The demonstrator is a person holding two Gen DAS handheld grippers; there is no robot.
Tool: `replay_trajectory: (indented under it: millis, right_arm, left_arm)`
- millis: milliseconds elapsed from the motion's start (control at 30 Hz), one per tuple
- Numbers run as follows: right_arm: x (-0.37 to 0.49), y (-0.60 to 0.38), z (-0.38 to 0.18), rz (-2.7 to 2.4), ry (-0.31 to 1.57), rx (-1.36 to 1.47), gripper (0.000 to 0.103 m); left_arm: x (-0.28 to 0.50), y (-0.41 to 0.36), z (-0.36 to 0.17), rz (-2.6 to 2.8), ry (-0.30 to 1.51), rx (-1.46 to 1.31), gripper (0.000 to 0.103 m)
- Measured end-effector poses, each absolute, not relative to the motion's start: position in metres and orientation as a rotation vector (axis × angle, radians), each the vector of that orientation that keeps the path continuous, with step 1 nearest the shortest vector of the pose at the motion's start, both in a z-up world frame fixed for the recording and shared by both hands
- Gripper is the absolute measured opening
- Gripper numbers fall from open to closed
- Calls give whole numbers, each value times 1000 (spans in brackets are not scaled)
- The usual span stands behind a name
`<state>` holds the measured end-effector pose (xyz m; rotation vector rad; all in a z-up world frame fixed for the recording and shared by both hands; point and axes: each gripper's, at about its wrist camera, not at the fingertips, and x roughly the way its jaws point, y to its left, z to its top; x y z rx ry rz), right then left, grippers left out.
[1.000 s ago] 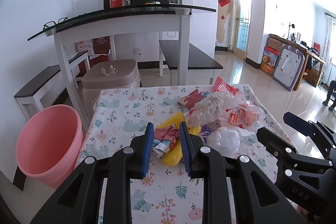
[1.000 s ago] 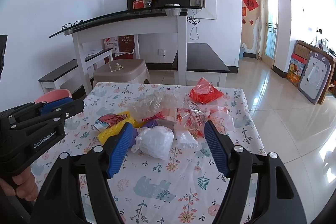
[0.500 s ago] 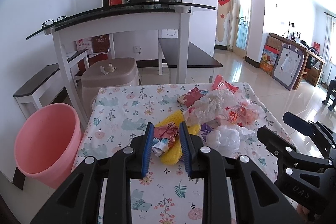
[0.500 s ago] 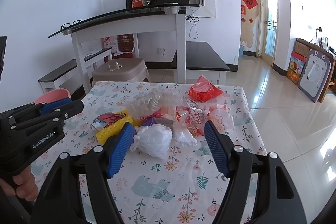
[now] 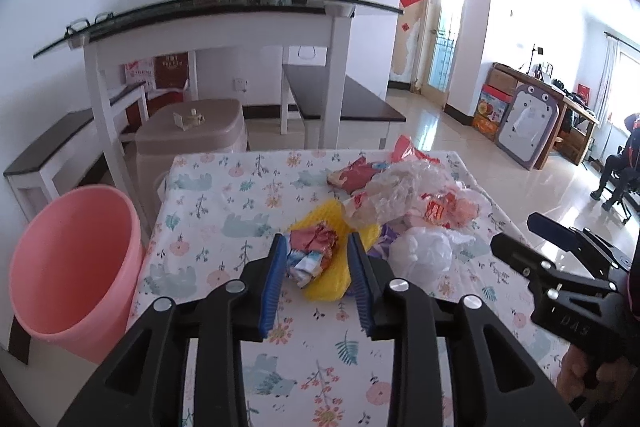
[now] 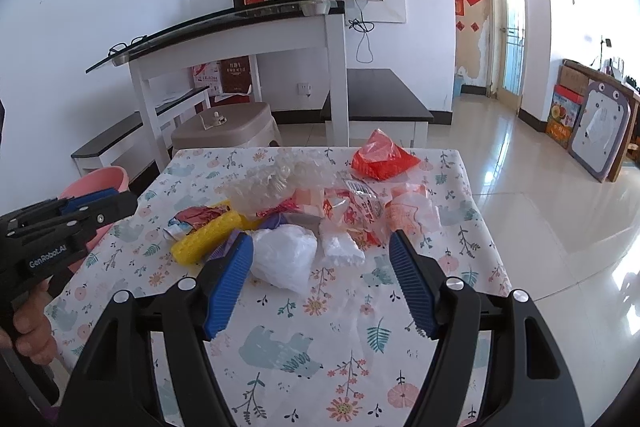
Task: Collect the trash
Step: 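Grasp the pink-and-blue wrapper with the left gripper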
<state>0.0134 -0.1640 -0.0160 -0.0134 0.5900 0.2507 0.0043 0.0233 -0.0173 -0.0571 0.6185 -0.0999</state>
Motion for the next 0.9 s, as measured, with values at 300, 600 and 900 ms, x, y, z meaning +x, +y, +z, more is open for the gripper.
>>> replay_trajectory:
  millis: [300, 600, 900]
  right_arm:
    - [20, -173, -29, 271, 627, 9, 71]
    - [25, -176, -38, 315, 652, 35, 71]
    - [27, -177, -38, 370, 661, 54, 71]
  left_arm:
    - [7, 54, -37, -98, 713, -119, 31]
    - [37, 46, -44, -132, 774, -171, 36]
    - [70, 35, -63, -96, 850, -166, 38]
